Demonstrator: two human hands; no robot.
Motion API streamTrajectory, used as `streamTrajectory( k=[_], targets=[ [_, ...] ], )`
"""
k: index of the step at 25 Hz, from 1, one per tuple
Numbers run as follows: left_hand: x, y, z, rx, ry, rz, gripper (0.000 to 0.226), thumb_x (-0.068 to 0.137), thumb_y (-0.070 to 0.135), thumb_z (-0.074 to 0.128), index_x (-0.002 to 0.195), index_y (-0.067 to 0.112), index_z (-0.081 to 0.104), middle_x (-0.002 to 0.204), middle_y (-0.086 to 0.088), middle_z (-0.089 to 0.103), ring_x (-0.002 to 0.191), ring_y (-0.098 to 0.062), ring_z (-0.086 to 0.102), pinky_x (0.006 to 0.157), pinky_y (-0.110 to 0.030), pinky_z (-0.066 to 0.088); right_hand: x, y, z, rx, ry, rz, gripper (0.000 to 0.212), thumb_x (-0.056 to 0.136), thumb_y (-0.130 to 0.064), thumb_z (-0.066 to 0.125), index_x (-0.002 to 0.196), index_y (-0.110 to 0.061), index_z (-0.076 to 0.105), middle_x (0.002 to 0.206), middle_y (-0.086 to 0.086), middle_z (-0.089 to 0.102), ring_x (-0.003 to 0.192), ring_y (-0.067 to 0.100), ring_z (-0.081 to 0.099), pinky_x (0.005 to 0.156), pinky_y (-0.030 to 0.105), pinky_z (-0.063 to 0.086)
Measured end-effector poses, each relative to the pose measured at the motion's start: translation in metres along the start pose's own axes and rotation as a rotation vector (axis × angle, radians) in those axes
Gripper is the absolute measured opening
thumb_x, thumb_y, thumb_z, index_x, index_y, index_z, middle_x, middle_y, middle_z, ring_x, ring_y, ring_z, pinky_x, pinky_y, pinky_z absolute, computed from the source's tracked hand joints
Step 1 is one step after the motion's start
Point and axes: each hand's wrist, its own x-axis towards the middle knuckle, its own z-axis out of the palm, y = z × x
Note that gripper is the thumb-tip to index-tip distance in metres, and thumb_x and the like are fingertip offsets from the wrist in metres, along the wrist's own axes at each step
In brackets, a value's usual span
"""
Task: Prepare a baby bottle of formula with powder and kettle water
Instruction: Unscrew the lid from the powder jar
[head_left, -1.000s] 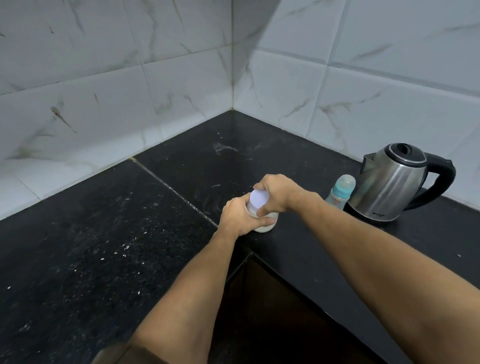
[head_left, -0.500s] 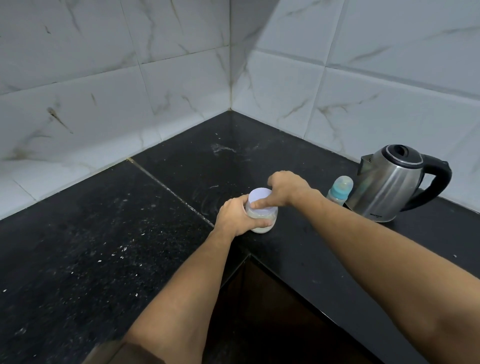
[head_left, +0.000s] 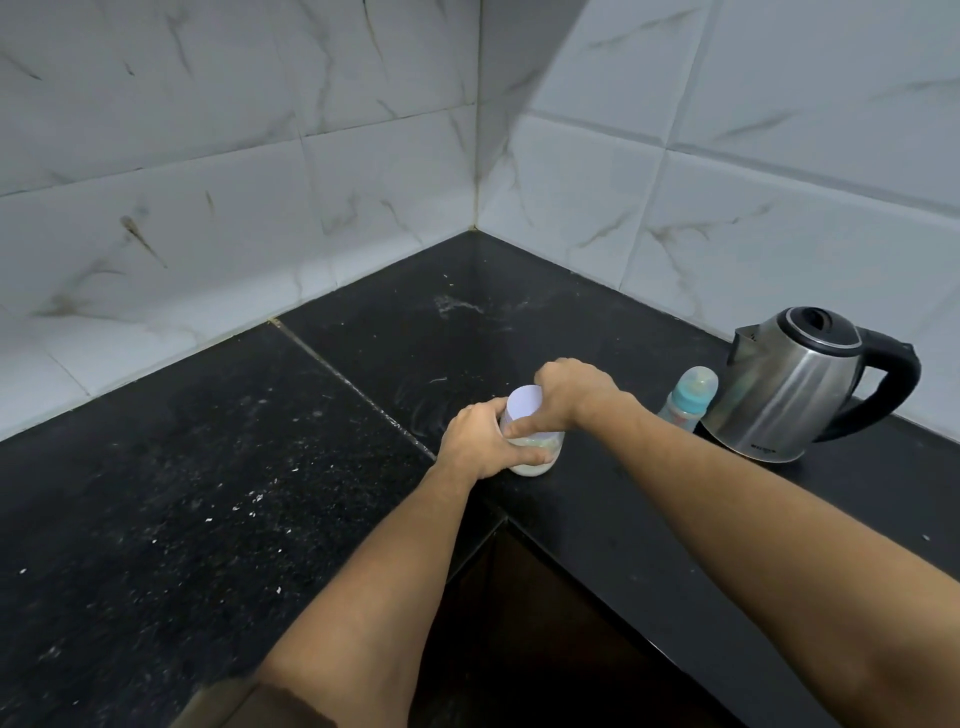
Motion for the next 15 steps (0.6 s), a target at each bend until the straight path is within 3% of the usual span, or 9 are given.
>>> streamTrajectory(
  k=[2,4,6,9,11,15],
  targets=[
    [0.001,0.001,0.0,0.011,-0.011,-0.007,0.074,0.04,0.069,0.085,0.103,0.034,0.068,0.092,0.016,0.074,0.092,-0.008,0.07,0.086,-0.04,0.06,0.001,0.002,-0.005,-0.022,-0.049,-0.081,0.067,0.073,-0.054,0.086,0.127,-0.021,0.065,0.123,0.002,0.06,0.105,0.024,0.061,0.081,0.037,0.056],
    [0.001,0.003,-0.001,0.031,-0.017,-0.018,0.076,0.04,0.071,0.085,0.104,0.034,0.068,0.093,0.016,0.073,0.095,-0.009,0.068,0.087,-0.041,0.06,0.004,0.003,-0.014,-0.057,-0.135,-0.155,0.088,0.076,-0.038,0.087,0.154,-0.028,0.046,0.141,0.005,0.046,0.128,0.029,0.05,0.098,0.044,0.054],
    [0.001,0.005,-0.002,0.053,-0.011,-0.028,0.071,0.044,0.068,0.087,0.102,0.033,0.068,0.093,0.014,0.073,0.096,-0.011,0.067,0.087,-0.041,0.059,0.01,0.001,-0.022,-0.021,-0.161,-0.129,0.106,0.073,-0.051,0.085,0.162,-0.029,0.031,0.149,0.004,0.04,0.139,0.031,0.043,0.107,0.049,0.051],
    [0.0,0.007,-0.003,0.066,-0.004,-0.041,0.06,0.051,0.06,0.092,0.099,0.033,0.069,0.09,0.013,0.073,0.093,-0.009,0.067,0.086,-0.04,0.059,0.017,-0.001,-0.021,-0.038,-0.169,-0.093,0.097,0.062,-0.071,0.083,0.141,-0.02,0.058,0.127,0.001,0.063,0.115,0.028,0.063,0.098,0.045,0.057],
    [-0.001,0.009,-0.004,0.064,-0.011,-0.041,0.061,0.05,0.06,0.092,0.101,0.035,0.07,0.091,0.015,0.074,0.091,-0.009,0.069,0.087,-0.04,0.059,0.018,-0.001,-0.021,-0.097,-0.161,-0.148,0.076,0.063,-0.059,0.088,0.126,-0.022,0.067,0.111,-0.002,0.068,0.102,0.025,0.067,0.09,0.042,0.06],
    [-0.001,0.01,-0.004,0.055,-0.014,-0.059,0.068,0.044,0.063,0.09,0.104,0.037,0.072,0.092,0.016,0.075,0.092,-0.009,0.07,0.089,-0.041,0.059,0.023,0.004,-0.033,-0.09,-0.222,-0.302,0.065,0.065,-0.033,0.09,0.125,-0.033,0.064,0.119,-0.003,0.063,0.105,0.022,0.064,0.087,0.04,0.061]
  ],
)
